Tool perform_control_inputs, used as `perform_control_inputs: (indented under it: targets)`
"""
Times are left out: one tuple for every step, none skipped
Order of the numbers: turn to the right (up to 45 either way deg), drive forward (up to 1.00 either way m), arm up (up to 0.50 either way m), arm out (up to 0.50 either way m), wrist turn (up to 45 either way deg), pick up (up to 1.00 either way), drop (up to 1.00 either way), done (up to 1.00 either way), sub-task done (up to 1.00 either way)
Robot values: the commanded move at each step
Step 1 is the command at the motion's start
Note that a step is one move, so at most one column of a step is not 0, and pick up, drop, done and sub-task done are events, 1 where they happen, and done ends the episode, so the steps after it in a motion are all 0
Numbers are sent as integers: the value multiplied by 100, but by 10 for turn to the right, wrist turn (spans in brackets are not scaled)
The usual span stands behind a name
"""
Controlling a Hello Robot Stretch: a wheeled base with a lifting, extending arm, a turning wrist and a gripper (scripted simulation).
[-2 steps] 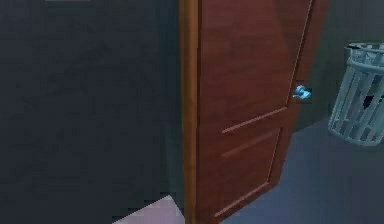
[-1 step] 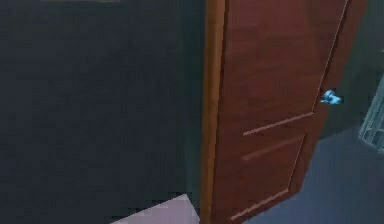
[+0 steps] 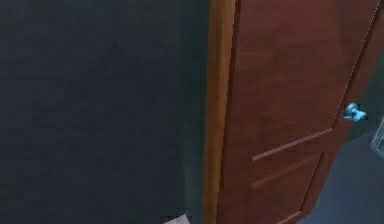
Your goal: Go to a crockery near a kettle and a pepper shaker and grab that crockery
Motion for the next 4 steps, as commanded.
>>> perform_control_inputs:
  targets:
    - [450,0,0,0,0,0,0,0,0]
    - [150,0,0,0,0,0,0,0,0]
    - [0,60,0,0,0,0,0,0,0]
    - [240,0,0,0,0,0,0,0,0]
